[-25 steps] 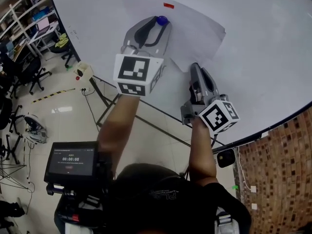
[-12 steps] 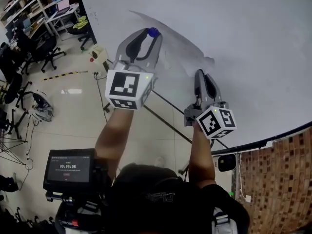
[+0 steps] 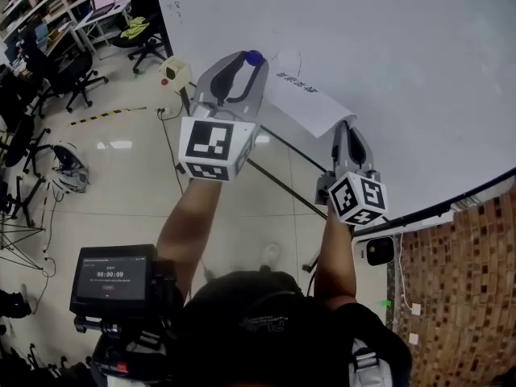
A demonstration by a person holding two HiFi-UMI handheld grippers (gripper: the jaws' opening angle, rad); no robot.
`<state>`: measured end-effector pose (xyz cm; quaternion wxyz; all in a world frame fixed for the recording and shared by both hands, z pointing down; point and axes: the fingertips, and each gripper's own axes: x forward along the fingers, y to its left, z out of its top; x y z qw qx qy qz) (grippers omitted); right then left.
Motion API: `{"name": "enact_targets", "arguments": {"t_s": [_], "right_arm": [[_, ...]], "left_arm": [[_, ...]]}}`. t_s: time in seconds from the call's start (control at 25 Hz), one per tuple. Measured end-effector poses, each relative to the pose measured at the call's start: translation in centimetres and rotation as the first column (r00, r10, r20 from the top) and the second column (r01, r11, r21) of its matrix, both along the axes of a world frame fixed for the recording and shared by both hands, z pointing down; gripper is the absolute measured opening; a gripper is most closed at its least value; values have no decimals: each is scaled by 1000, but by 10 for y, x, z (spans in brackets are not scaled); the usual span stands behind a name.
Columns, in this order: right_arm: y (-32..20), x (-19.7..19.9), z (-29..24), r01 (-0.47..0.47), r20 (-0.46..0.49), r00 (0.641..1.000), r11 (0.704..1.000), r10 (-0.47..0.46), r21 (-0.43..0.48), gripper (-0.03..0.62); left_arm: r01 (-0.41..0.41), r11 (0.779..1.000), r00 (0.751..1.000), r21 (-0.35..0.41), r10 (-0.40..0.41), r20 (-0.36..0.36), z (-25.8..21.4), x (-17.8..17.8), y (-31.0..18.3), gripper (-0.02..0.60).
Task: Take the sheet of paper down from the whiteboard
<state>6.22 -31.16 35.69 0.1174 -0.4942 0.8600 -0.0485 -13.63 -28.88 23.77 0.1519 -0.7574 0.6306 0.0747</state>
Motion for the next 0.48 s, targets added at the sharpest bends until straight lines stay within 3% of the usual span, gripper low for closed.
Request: {"name": "enact_targets", "arguments": {"t_s": [0.24,0.48], "right_arm": [[28,-10,12,-26,-59,998,1000,25,-1,15],[54,-23,-6,-70,-127,989,997,72,26,15]], "left_arm": [[-44,997,999,-58,43,-24,34,7,6,123],[-94,994,995,-63,92,-40,32,10,22,123]]}}
